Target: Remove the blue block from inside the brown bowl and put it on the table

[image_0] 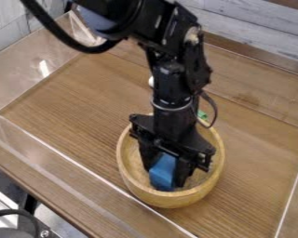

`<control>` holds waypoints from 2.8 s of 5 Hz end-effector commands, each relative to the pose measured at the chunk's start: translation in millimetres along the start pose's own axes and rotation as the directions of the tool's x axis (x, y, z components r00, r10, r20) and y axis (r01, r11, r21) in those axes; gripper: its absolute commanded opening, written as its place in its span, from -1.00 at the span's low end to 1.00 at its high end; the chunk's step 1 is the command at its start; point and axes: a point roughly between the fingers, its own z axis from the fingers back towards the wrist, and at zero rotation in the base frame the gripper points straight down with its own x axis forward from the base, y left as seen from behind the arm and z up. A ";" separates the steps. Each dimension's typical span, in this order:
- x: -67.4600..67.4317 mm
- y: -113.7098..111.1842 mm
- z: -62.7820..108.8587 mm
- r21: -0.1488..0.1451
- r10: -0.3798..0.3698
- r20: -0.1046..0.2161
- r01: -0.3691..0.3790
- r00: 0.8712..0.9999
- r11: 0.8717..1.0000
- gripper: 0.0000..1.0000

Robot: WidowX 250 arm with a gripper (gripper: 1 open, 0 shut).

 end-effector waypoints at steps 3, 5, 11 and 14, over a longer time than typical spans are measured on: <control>9.8 5.3 40.3 -0.007 0.036 0.060 -0.036 0.998 0.999 -1.00; 9.8 11.8 77.9 -0.009 0.099 0.091 -0.099 0.991 0.995 -1.00; 12.7 107.7 108.0 0.001 0.216 0.170 -0.219 0.961 0.976 -1.00; 16.9 127.1 75.7 0.057 0.180 0.176 -0.193 0.968 0.980 -1.00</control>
